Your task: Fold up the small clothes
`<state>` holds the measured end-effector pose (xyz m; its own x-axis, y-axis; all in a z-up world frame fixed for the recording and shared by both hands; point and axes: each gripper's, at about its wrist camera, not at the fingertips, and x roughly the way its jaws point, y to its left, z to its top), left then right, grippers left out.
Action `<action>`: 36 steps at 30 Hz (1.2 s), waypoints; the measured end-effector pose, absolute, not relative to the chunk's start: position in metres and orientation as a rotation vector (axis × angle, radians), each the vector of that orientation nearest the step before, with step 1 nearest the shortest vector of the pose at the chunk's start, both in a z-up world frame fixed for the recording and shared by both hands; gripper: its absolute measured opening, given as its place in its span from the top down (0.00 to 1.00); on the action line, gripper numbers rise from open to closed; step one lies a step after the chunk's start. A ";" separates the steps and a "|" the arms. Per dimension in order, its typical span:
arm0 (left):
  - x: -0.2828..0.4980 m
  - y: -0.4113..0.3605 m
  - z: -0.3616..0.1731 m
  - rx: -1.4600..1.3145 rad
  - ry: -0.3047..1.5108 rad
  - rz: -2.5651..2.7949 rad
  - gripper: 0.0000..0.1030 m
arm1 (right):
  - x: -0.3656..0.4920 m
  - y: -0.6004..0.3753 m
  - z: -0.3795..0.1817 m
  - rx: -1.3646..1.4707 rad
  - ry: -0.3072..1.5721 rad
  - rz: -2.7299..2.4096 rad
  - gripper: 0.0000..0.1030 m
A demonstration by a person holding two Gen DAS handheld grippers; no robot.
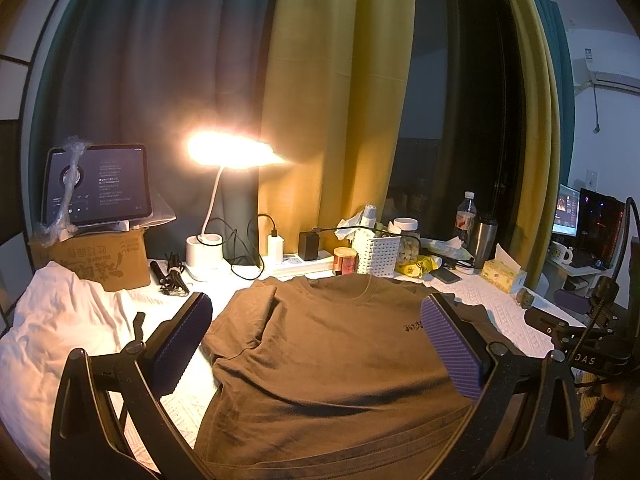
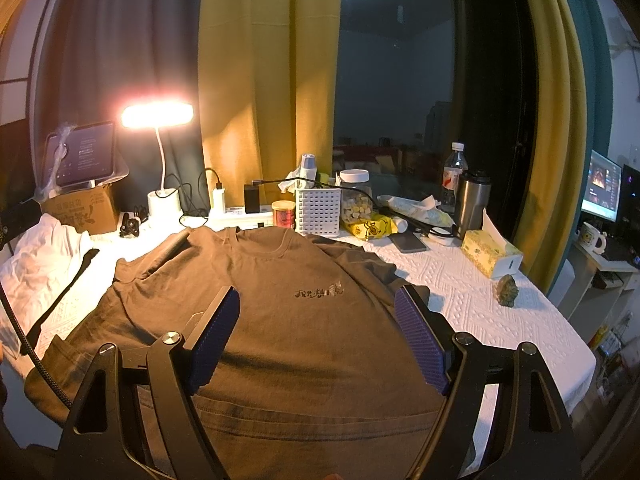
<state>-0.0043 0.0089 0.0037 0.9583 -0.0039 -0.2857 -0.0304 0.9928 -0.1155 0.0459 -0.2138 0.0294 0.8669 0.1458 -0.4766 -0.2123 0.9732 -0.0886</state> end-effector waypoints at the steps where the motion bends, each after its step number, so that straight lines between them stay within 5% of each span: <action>1: -0.004 0.009 0.004 -0.119 0.291 0.013 0.01 | 0.046 -0.214 0.029 -0.140 0.487 0.188 0.20; 36: 0.059 0.016 -0.014 -0.159 0.391 -0.011 0.01 | 0.115 -0.238 0.007 -0.139 0.579 0.159 0.20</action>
<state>0.0590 0.0157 -0.0141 0.9246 -0.0409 -0.3786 -0.0202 0.9875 -0.1562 0.1154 -0.2384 0.0072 0.8253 0.1102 -0.5539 -0.1879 0.9785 -0.0853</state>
